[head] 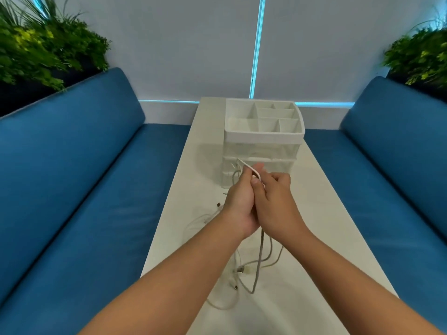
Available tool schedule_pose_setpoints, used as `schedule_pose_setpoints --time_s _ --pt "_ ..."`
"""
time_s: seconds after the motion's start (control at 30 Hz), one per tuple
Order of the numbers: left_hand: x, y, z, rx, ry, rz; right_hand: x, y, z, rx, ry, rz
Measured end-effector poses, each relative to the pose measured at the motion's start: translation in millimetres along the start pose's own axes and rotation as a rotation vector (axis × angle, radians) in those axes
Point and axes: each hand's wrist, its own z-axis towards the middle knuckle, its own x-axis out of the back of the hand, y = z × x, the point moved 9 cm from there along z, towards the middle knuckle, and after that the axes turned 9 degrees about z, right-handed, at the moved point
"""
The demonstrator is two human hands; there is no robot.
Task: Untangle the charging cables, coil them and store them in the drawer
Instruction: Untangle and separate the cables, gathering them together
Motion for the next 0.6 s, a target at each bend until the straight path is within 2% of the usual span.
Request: schedule_pose_setpoints --time_s 0.13,0.37,0.5,0.6 --pt "-0.8 6.5 4.8 -0.017 -0.014 -0.012 4.1 -3.8 14.0 -0.01 -0.132 -0.04" --pt "-7.5 24.0 12.0 -0.103 -0.079 0.147 -3.3 -0.6 28.9 -0.128 -0.543 0.015" --pt "-16.5 39.2 9.9 -0.125 -0.15 0.159 -0.3 -7.0 40.1 -0.075 -0.549 -0.064" --pt "-17.0 54.3 10.7 -0.185 -0.154 0.212 1.2 -17.0 43.6 -0.045 -0.542 0.114"
